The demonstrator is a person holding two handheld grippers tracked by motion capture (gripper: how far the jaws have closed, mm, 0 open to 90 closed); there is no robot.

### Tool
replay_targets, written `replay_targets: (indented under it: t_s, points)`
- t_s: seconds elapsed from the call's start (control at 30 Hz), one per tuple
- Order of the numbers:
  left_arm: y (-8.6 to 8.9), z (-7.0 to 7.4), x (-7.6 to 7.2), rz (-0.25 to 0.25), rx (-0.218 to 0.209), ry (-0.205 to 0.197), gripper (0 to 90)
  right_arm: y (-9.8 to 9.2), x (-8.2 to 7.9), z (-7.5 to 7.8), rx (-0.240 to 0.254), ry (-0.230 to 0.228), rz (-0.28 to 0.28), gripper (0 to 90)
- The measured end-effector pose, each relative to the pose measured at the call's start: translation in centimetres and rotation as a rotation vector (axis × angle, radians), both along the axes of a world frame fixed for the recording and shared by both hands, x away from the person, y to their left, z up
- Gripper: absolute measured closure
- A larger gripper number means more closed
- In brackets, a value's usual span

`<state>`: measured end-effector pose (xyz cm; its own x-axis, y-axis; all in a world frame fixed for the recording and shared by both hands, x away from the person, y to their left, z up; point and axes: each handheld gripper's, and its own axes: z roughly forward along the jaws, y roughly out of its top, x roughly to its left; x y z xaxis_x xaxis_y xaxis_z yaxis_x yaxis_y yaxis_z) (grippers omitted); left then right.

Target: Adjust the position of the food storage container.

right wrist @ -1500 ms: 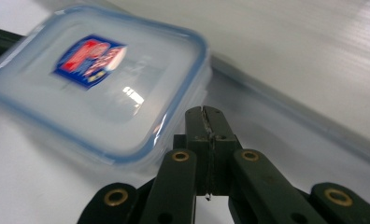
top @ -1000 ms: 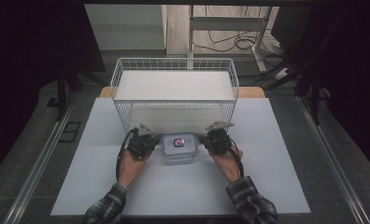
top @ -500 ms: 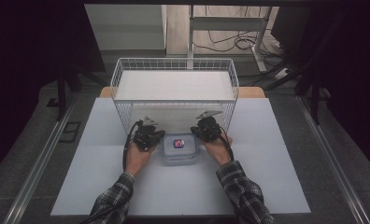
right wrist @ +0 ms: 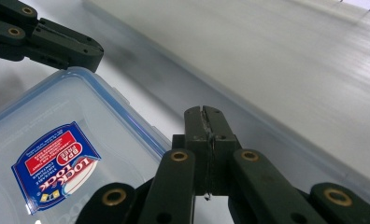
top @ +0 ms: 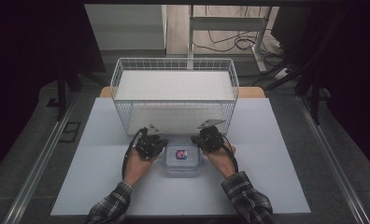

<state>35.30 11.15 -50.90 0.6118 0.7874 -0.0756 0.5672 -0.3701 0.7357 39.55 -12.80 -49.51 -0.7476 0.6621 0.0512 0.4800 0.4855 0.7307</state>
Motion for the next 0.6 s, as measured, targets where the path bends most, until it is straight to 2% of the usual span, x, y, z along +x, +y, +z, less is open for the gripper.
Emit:
replay_targets:
  t_s: [0.17, 0.23, 0.33, 0.4, 0.47, 0.5, 0.53, 0.6]
  points:
    - [-0.2, 0.2, -1.5, -0.033, 0.022, 0.007, 88.9, -0.5, -1.3, 0.0, 0.006, 0.018, 0.014, 89.2]
    - [0.0, 0.2, -1.7, -0.028, 0.004, 0.004, 88.1, -0.6, -1.8, 0.1, 0.006, 0.024, 0.008, 88.9]
    - [1.0, 0.6, -2.4, -0.026, -0.045, 0.009, 84.5, -1.4, -2.5, 0.7, 0.003, 0.000, -0.005, 84.6]
    - [1.7, 0.8, -3.2, -0.024, -0.072, 0.005, 80.2, -2.2, -3.1, 1.1, 0.015, -0.020, -0.004, 80.9]
    - [2.0, 0.8, -3.6, -0.032, -0.085, 0.007, 72.7, -3.0, -4.0, 1.5, 0.038, -0.017, 0.004, 73.6]
    - [2.4, 0.8, -4.2, -0.036, -0.103, 0.010, 72.7, -3.0, -4.0, 1.5, 0.038, -0.017, 0.004, 73.6]
    - [3.0, 0.7, -5.1, -0.037, -0.115, 0.002, 63.7, -3.7, -5.0, 1.6, 0.055, -0.008, 0.013, 65.2]
    - [3.7, 0.7, -6.1, -0.025, -0.128, -0.007, 52.8, -4.2, -5.9, 1.4, 0.047, -0.006, 0.022, 58.2]
